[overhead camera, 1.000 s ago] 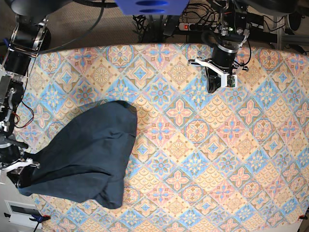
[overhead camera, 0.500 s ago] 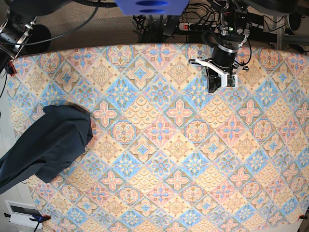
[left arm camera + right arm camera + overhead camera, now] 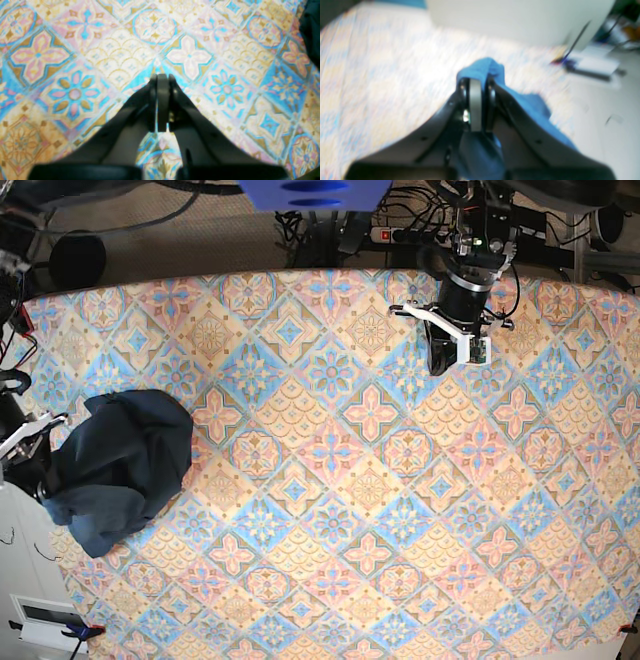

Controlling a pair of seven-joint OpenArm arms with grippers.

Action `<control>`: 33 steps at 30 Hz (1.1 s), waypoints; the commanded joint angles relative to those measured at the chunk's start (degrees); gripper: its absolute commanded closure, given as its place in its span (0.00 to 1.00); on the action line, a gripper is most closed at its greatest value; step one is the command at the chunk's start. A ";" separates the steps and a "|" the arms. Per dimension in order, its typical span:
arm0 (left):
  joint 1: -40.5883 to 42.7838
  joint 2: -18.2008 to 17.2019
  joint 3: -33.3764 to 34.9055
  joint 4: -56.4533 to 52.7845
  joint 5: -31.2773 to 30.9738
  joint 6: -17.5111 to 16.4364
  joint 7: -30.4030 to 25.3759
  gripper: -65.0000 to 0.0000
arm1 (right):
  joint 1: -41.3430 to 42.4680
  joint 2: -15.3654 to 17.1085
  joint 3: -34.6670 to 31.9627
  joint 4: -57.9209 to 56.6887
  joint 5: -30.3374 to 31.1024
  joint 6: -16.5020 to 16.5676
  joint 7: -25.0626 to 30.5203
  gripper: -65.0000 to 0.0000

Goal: Layout the t-shirt on the table in an organized manner, then fold the t-shirt properly
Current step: 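Pull the shirt with the right gripper to the cloth's edge, then drag the shirt back toward the middle with the right gripper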

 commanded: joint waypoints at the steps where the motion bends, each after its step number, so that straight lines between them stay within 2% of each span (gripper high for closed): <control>1: 0.02 -0.20 -0.12 0.74 -0.11 0.01 -0.52 1.00 | -1.58 -0.47 1.51 1.19 0.38 -0.19 -0.44 0.99; 5: -1.04 -0.46 -0.21 0.56 -0.11 0.01 -0.34 1.00 | -7.21 -5.13 2.03 2.77 0.46 -0.19 -7.48 0.99; 7: -1.12 -0.55 -0.21 0.56 -0.11 0.01 -0.34 1.00 | -8.35 -7.51 -0.16 3.82 0.90 -0.02 -10.20 0.99; 13: -1.12 -0.63 -0.21 0.56 -0.11 0.01 -0.34 1.00 | -3.25 -11.20 -18.71 4.09 1.43 -0.02 -11.70 0.98; 15: -1.12 -0.63 -0.21 0.56 -0.11 0.01 -0.34 1.00 | -1.76 -13.92 -24.87 4.09 1.26 0.07 -11.70 0.98; 18: -0.86 -0.63 -0.56 0.56 -0.20 0.01 -0.34 1.00 | 0.18 -19.90 -31.20 3.82 1.17 0.25 -11.70 0.98; 20: -0.68 -0.72 -0.65 0.56 -0.20 0.01 -0.26 0.96 | 1.23 -23.33 -33.75 3.65 -0.15 3.24 -11.70 0.98; 24: 0.37 -1.25 -2.32 0.65 -0.20 0.01 -0.26 0.79 | 3.60 -29.92 -39.02 3.12 -7.10 13.04 -12.22 0.98; 26: 0.37 -1.34 -2.67 0.65 -0.20 0.01 -0.26 0.72 | 5.45 -30.80 -39.81 3.12 -11.23 13.04 -11.78 0.98; 28: 0.37 -1.51 -2.76 0.56 -0.20 0.01 -0.26 0.70 | 6.07 -31.59 -40.52 2.86 -12.46 13.04 -8.53 0.96; 30: 0.28 -1.51 -3.46 0.56 -0.20 0.01 -0.26 0.71 | 6.15 -33.35 -41.48 1.71 -12.63 13.04 -7.21 0.90; 33: 0.11 -1.16 -3.64 0.65 -0.28 0.01 -0.26 0.71 | 6.15 -33.35 -41.57 0.92 -14.13 13.04 -7.30 0.77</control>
